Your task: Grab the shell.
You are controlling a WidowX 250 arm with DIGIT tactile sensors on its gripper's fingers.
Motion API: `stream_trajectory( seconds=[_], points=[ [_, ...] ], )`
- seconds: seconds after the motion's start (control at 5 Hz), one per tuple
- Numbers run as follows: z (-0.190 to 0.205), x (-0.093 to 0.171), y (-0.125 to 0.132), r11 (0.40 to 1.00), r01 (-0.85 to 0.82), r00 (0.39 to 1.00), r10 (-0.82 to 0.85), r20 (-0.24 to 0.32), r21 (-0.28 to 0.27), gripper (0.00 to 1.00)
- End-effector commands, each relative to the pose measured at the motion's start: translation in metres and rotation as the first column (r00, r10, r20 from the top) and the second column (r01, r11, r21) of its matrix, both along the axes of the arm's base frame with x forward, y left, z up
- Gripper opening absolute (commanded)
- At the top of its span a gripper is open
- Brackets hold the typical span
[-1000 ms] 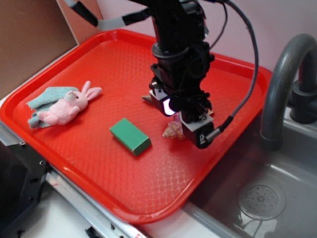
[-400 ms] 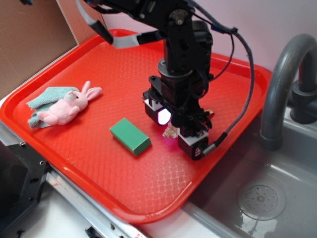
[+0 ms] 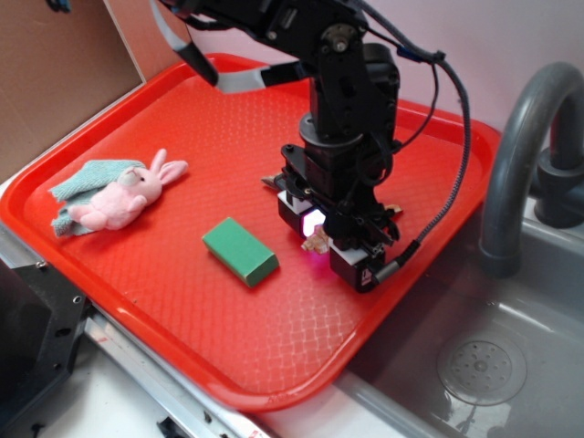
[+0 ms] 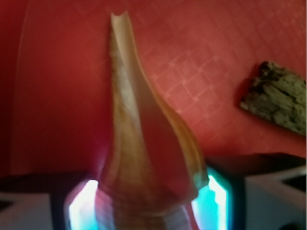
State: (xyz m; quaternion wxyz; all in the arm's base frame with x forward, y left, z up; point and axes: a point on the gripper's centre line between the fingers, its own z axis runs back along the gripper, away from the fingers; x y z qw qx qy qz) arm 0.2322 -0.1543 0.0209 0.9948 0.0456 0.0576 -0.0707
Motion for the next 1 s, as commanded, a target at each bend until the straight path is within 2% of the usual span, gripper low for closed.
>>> stream_trajectory(
  seconds=[0.0,0.2,0.4,0.6,0.8],
  points=[
    [0.09,-0.005,0.033,0.986,0.011,0.984,0.018,0.177,-0.164,0.0],
    [0.139,-0.021,0.063,0.978,-0.009,0.967,0.061,0.247,-0.207,0.0],
    [0.168,-0.043,0.092,0.97,-0.077,0.952,0.141,0.273,-0.232,0.0],
    [0.176,-0.053,0.103,0.961,-0.159,0.939,0.218,0.266,-0.228,0.0],
    [0.172,-0.048,0.104,0.958,-0.128,0.958,0.186,0.217,-0.255,0.0]
  ],
)
